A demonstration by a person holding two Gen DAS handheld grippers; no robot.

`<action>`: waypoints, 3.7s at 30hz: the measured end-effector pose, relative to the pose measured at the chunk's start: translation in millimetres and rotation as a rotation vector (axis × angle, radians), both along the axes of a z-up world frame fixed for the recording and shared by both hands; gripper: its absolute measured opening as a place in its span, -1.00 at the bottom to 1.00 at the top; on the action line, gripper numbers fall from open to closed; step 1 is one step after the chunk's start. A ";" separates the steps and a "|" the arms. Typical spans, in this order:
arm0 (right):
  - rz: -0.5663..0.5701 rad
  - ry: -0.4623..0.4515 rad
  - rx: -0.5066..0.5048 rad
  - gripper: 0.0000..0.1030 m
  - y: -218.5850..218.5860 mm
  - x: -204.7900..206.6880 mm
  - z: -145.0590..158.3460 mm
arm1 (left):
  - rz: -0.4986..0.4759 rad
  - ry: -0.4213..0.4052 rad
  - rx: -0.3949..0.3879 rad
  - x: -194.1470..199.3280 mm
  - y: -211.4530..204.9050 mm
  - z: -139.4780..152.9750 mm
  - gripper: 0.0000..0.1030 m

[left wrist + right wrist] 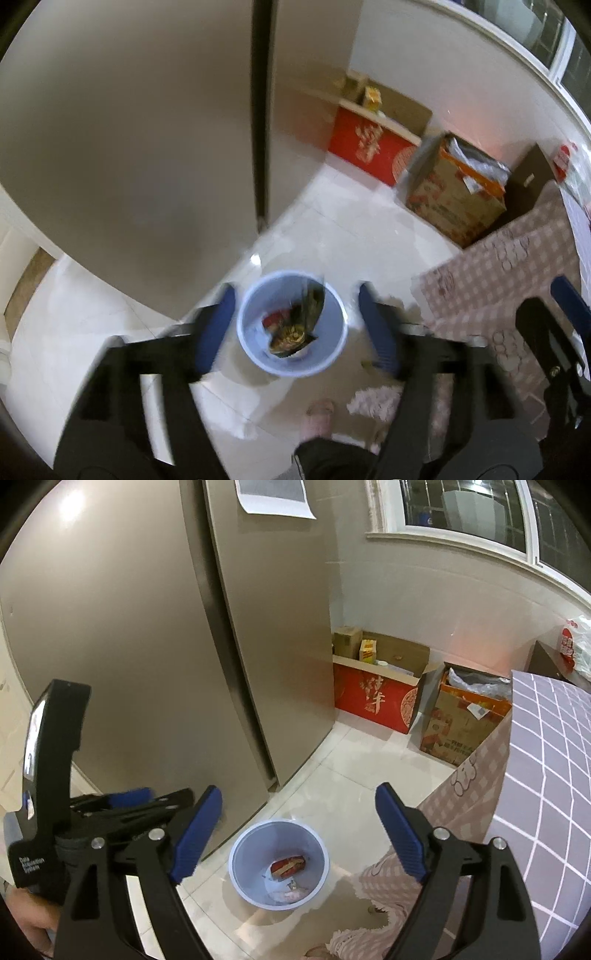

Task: Collect trash
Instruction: 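Carry both items to the blue bin and release them inside, then move both tools back over the table, then close the left gripper on the green plush toy while the right gripper closes on the milk carton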

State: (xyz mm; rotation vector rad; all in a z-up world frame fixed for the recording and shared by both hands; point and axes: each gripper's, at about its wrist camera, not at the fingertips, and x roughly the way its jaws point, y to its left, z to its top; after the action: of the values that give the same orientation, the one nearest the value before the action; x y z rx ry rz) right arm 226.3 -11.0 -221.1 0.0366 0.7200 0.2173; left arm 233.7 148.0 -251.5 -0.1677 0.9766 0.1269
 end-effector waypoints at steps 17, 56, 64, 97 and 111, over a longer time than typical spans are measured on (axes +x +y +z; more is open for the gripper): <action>-0.008 -0.024 0.020 0.62 -14.0 -40.6 34.5 | 0.005 -0.107 0.055 -54.0 -18.5 61.6 0.35; -0.412 -0.105 0.094 0.68 -261.8 -185.0 84.6 | -0.449 -0.221 0.074 -127.5 -270.0 140.0 0.44; -0.516 -0.075 0.088 0.68 -311.0 -196.1 70.9 | -0.576 -0.194 0.022 -119.1 -326.0 128.3 0.49; -0.593 0.115 0.105 0.78 -371.5 -123.3 20.8 | -0.766 -0.209 -0.058 -72.7 -409.8 93.2 -0.85; -0.585 0.058 0.144 -0.17 -360.5 -159.5 36.4 | -0.766 -0.238 -0.192 -115.9 -363.5 117.7 -0.86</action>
State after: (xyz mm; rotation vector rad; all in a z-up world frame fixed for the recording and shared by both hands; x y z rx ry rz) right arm 66.8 -371.5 -184.7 0.3865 0.7214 -0.2937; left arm 117.7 -215.4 -133.9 0.0246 0.7585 -0.6763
